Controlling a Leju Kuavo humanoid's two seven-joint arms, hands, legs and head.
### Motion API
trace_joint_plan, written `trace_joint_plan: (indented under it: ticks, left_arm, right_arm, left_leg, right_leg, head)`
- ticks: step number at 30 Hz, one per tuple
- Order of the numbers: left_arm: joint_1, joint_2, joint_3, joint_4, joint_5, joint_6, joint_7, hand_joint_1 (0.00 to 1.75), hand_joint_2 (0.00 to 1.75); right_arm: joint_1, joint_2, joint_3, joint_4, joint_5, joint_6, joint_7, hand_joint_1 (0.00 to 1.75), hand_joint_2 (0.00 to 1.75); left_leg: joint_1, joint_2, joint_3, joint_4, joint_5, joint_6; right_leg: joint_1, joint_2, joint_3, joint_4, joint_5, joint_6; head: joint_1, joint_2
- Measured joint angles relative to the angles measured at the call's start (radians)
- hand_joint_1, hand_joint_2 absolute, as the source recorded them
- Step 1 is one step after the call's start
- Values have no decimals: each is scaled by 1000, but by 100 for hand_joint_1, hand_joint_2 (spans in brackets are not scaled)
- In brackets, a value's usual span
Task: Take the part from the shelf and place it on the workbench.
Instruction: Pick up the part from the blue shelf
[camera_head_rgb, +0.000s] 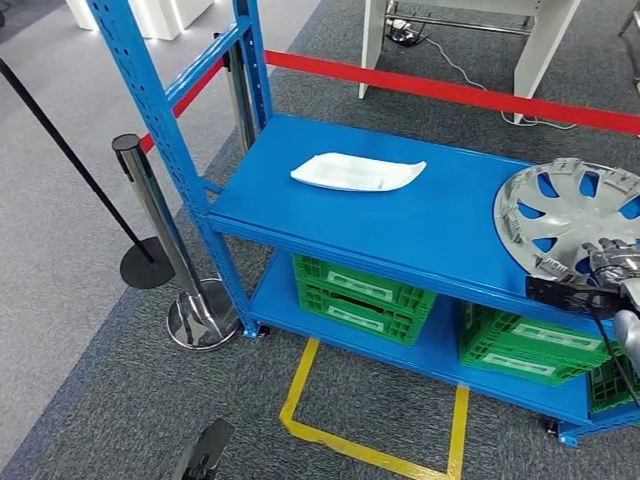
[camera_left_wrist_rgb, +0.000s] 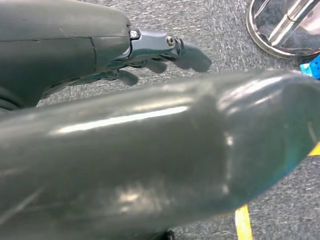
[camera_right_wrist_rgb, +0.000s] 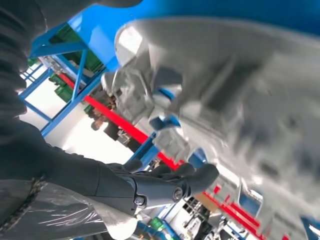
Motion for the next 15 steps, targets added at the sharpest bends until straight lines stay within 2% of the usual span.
trace_joint_plan:
  ticks: [2,4,5,6,7,8,10,11,12,15]
  left_arm:
    - [-1,1,0,0,0,0,0,0,0]
    - [-1,1,0,0,0,0,0,0,0]
    - [0,1,0,0,-1,0,0,0,0]
    - [1,1,0,0,-1,0,1,0,0]
    - [1,1,0,0,-2,0,1,0,0]
    - [1,1,0,0,-3,0,1,0,0]
    - [-1,1,-1,0,-4,0,1,0,0]
    - [-2,1,-1,0,-5,0,1,0,0]
    - [-3,1,-1,0,-5,0,2,0,0]
    - [-3,0,-1,0,-5,0,2,0,0]
  right_arm:
    - [1,0,1,-4,-1,3,-1,0,175]
    - [5,0,2,-4,-3,9,-2,0,175]
    - [7,0,3,-4,-4,11,-1,0,175]
    - [9,1,3,-4,-5,14,0,0,175]
    - [11,1,3,-3,-5,16,2,0,175]
    - [11,1,3,-1,-5,17,3,0,175]
    - [14,1,4,2,-5,19,3,0,175]
    - [16,1,4,3,-5,19,3,0,175]
    - [18,1,4,5,-5,19,3,0,175]
    - [22,0,5,8,-5,20,3,0,175]
  left_leg:
    - [2,1,-28,67,-41,-11]
    - [5,3,-89,198,-100,-18]
    - [5,3,-116,252,-116,-19]
    - [6,3,-129,277,-115,-18]
    - [5,3,-124,262,-95,-16]
    - [5,3,-101,212,-61,-11]
    - [2,3,-38,74,1,2]
    - [0,3,-17,26,14,7]
    - [-2,3,-6,0,17,10]
    - [-1,2,-1,-14,18,19]
  right_leg:
    - [-4,-1,3,-2,0,-11]
    - [-2,-2,4,-2,-2,-17]
    - [-1,-3,5,-2,-3,-18]
    - [-1,-2,5,-2,-3,-18]
    - [0,-2,7,-2,-3,-19]
    - [1,-1,9,-2,-4,-18]
    - [5,-1,10,-1,-6,-15]
    - [6,-1,9,0,-6,-12]
    - [7,-1,8,0,-6,-8]
    - [5,-2,4,-2,-8,8]
  head:
    - [-3,0]
    - [-6,0]
    - [-6,0]
    - [-6,0]
    - [-6,0]
    - [-6,0]
    - [-6,0]
    - [-5,0]
    - [-5,0]
    - [-5,0]
